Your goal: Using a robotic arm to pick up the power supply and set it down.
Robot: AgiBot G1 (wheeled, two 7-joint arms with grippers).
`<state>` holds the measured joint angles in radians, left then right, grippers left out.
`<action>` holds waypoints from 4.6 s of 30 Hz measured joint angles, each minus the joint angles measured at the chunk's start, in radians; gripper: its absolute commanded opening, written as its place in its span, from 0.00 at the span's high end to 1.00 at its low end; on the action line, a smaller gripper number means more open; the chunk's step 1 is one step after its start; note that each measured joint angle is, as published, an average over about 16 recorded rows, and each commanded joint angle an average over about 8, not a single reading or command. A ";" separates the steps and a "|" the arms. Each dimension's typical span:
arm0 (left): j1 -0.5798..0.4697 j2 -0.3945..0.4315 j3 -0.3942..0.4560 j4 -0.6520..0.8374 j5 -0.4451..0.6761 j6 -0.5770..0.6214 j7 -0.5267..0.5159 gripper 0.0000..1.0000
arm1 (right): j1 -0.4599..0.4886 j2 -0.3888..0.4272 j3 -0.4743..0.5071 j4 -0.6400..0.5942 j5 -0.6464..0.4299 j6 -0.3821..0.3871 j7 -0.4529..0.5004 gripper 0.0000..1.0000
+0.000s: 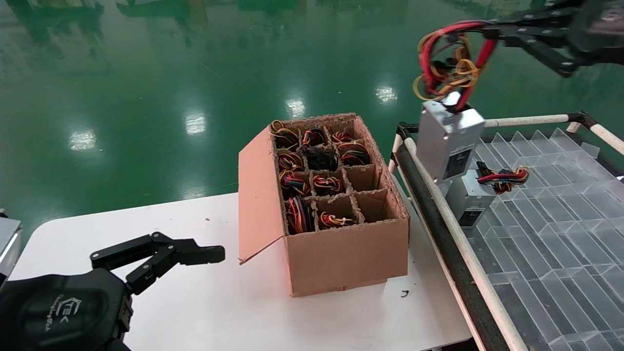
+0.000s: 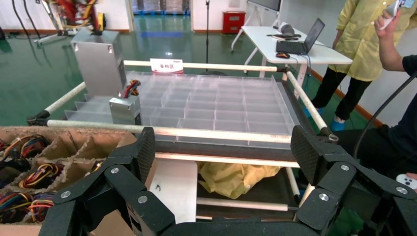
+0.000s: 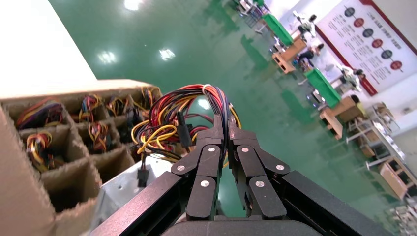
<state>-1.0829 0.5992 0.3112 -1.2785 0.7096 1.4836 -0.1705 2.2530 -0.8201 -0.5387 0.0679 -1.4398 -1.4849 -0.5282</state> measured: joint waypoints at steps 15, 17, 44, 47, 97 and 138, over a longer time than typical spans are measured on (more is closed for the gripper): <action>0.000 0.000 0.001 0.000 0.000 0.000 0.000 0.00 | 0.027 0.166 -0.025 0.000 -0.039 -0.058 0.013 1.00; 0.000 0.000 0.001 0.000 0.000 0.000 0.000 0.00 | 0.023 0.180 -0.027 -0.003 -0.042 -0.059 0.012 1.00; 0.000 -0.001 0.002 0.000 -0.001 -0.001 0.001 0.00 | -0.157 0.195 -0.013 -0.106 -0.022 0.038 -0.060 1.00; 0.000 -0.001 0.002 0.000 -0.001 -0.001 0.001 0.00 | -0.179 0.184 -0.009 -0.113 -0.016 0.055 -0.066 1.00; -0.001 -0.001 0.004 0.000 -0.002 -0.002 0.002 0.00 | -0.369 0.131 0.022 -0.092 0.026 0.254 -0.056 1.00; -0.001 -0.002 0.004 0.001 -0.003 -0.002 0.002 0.00 | -0.407 0.112 0.028 -0.089 0.036 0.369 -0.037 0.00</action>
<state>-1.0839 0.5974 0.3156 -1.2779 0.7064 1.4815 -0.1682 1.8460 -0.7077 -0.5103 -0.0213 -1.4034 -1.1157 -0.5647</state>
